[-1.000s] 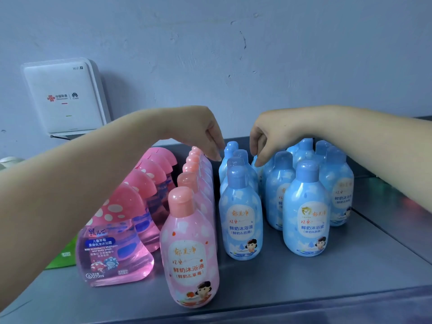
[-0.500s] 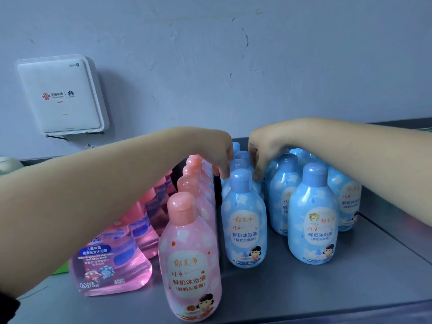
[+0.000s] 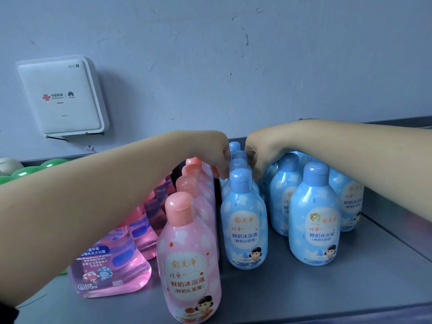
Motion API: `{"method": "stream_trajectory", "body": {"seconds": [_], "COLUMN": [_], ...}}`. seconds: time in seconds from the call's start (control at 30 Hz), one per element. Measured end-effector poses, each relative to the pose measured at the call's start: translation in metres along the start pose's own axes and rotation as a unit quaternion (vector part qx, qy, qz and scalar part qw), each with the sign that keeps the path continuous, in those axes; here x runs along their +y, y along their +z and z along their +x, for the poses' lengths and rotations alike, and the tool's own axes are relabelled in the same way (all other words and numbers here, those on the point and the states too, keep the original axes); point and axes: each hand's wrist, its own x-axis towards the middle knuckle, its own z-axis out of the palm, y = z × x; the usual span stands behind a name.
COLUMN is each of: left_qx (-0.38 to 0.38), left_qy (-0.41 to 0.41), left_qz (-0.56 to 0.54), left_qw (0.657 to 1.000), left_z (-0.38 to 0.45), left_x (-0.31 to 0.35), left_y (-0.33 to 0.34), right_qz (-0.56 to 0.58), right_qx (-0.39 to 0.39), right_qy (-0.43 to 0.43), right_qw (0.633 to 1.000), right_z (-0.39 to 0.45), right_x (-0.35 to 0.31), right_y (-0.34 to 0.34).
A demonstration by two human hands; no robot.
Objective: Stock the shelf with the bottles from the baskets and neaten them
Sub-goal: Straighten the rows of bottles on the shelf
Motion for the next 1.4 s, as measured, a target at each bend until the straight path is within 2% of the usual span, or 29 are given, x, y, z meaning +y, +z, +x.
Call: {"method": "stream_trajectory", "body": {"seconds": [0.27,0.4,0.53,0.67,0.8,1.0,1.4], "left_qx": [-0.006,0.051,0.086,0.070,0.101,0.112,0.113], "left_qy": [-0.006,-0.014,-0.035,-0.006,0.006,-0.004,-0.006], "left_qz": [-0.014,-0.040,-0.003,-0.031,-0.059,-0.097,-0.102], "left_qw": [1.000,0.998,0.996,0.997,0.993,0.989,0.988], "left_z": [-0.001,0.002,0.013,0.019,0.024,0.029,0.031], "left_x": [-0.001,-0.014,-0.018,-0.018,-0.016,-0.018,-0.018], "left_y": [-0.001,-0.016,-0.015,-0.004,0.001,0.002,0.000], "right_qz": [0.004,0.027,0.040,0.073,0.102,0.089,0.075], "right_qx": [0.011,0.013,-0.001,0.024,0.065,0.064,0.097], "right_qy": [-0.017,-0.021,-0.031,-0.045,-0.072,-0.096,-0.105], "right_qw": [1.000,0.999,0.999,0.996,0.990,0.989,0.987], "right_z": [0.000,-0.003,-0.002,-0.001,-0.001,0.004,0.009], "right_x": [-0.001,-0.001,0.000,0.002,0.004,0.002,-0.001], "right_y": [0.002,0.000,0.000,-0.002,-0.007,-0.004,-0.001]}}
